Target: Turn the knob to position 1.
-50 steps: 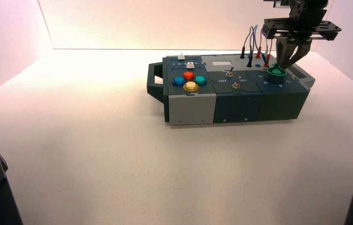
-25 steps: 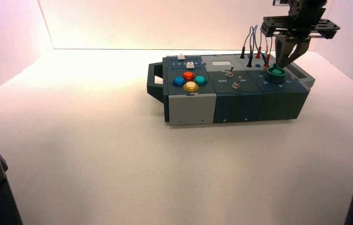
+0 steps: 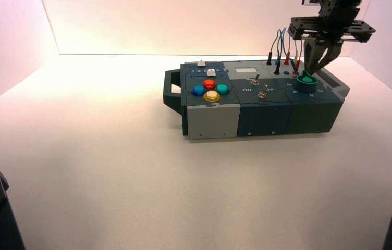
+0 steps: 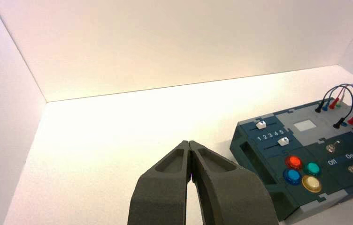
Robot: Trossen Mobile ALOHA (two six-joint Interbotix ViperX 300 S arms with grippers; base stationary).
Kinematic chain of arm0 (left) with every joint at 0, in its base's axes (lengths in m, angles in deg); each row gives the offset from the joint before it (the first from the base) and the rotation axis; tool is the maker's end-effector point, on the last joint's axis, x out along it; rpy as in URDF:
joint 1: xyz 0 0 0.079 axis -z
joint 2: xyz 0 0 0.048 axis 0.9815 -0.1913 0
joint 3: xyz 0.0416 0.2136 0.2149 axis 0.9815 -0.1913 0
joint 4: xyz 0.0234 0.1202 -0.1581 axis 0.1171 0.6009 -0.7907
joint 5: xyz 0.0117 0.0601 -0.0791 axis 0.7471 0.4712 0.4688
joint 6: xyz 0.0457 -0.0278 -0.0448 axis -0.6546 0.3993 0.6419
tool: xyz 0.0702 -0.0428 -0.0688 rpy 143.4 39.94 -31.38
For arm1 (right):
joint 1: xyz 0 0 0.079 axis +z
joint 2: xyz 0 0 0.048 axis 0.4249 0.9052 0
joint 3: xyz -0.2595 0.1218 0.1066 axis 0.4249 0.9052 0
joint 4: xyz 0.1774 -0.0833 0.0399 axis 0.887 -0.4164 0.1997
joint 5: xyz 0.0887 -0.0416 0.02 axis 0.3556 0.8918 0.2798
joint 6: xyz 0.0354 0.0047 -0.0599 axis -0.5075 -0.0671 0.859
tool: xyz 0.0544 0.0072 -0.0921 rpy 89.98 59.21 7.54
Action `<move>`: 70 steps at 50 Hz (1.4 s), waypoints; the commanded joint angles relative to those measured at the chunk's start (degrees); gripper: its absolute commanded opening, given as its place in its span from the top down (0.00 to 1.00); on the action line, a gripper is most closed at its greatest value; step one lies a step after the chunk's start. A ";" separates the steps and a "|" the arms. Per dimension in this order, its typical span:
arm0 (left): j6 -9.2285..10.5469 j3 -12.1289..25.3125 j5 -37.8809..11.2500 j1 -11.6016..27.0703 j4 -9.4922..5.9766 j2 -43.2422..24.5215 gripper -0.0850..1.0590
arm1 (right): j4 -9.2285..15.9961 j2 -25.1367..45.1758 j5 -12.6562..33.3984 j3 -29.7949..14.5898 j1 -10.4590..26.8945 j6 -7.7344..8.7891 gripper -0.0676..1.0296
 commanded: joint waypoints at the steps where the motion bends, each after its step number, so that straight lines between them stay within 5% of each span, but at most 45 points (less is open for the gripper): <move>1: 0.00 2.02 0.35 -0.18 0.00 -0.70 0.95 | 0.35 -0.62 -0.26 -1.93 0.79 0.09 0.96; 70: -0.09 2.02 0.26 -0.18 0.00 -0.53 0.95 | 1.05 0.44 -0.26 -2.81 1.23 0.09 0.96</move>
